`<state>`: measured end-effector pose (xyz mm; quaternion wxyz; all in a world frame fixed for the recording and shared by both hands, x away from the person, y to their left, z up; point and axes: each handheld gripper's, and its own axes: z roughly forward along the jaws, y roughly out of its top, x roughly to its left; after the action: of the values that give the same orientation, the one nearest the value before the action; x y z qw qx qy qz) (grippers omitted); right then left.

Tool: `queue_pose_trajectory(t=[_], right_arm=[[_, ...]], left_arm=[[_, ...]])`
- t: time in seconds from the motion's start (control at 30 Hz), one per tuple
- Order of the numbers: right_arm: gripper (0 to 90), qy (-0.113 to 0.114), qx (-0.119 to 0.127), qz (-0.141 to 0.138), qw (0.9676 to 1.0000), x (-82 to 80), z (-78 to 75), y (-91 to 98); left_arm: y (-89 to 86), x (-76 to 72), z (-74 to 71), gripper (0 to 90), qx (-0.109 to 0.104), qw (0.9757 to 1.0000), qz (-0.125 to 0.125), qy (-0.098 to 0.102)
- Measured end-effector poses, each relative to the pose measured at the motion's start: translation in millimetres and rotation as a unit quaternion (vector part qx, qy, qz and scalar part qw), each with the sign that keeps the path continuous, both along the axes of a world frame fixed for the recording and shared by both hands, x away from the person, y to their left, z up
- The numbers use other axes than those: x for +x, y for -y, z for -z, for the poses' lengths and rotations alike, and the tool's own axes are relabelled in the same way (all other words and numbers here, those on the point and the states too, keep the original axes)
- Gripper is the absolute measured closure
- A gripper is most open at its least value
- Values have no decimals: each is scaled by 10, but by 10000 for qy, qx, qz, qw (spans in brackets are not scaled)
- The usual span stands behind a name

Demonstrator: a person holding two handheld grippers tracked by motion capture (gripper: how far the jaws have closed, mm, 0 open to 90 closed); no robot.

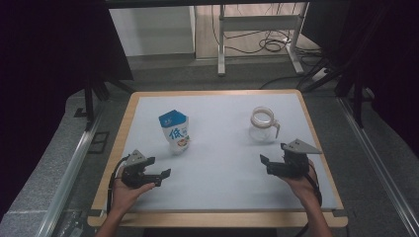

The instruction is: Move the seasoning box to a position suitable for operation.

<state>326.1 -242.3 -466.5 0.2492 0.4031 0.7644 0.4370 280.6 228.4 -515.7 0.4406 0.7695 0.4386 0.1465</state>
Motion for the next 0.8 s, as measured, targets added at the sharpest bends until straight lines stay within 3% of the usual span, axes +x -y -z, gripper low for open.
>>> queue_pose_trajectory(t=[0.13,0.43,0.5,0.63,0.8], right_arm=[[119,-1,35,55,10000,241,-140,-56],[118,161,132,107,9997,456,-430,-132],[118,112,93,115,9998,599,-527,-165],[118,54,61,171,9998,770,-587,-192],[108,-129,8,275,9995,1036,-549,-253]], left_arm=[[9,8,13,180,2,10000,56,-46],[30,-4,-5,177,-102,9998,109,-95],[34,2,-1,176,-101,9998,124,-123],[33,13,15,174,-42,9998,146,-155],[47,4,24,172,7,9997,179,-156]])
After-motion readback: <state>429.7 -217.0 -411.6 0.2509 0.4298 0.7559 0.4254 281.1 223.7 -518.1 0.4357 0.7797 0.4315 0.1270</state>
